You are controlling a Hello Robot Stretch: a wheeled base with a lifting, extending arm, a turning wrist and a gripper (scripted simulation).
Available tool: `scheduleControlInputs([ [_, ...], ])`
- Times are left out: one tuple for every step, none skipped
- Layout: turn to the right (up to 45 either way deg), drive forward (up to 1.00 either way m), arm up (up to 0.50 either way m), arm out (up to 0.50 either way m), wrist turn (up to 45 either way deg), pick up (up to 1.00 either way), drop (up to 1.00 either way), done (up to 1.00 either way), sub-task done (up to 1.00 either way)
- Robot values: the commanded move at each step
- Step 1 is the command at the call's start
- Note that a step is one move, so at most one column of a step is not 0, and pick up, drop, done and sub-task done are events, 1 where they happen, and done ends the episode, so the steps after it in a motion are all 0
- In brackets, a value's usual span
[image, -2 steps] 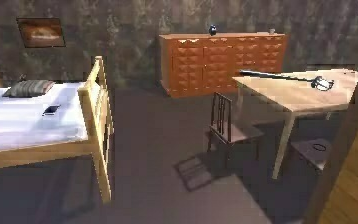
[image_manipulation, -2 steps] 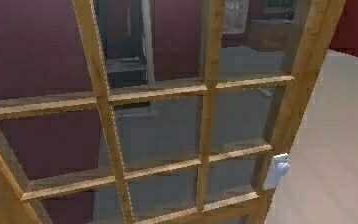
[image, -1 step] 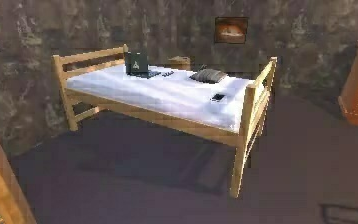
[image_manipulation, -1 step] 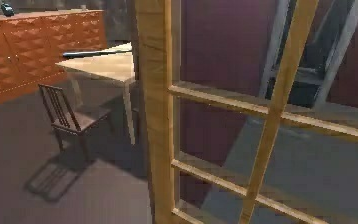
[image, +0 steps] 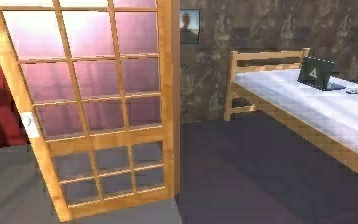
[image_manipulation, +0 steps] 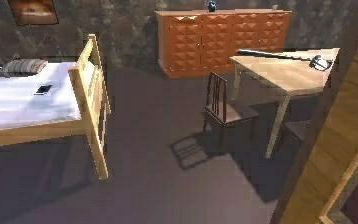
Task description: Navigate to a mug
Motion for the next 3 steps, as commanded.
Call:
scheduleControlInputs([
  [-15.0,0.00,0.00,0.00,0.0,0.00,0.00,0.00,0.00],
  [0.0,0.10,0.00,0.00,0.0,0.00,0.00,0.00,0.00],
  [-45.0,0.00,0.00,0.00,0.0,0.00,0.00,0.00,0.00],
])
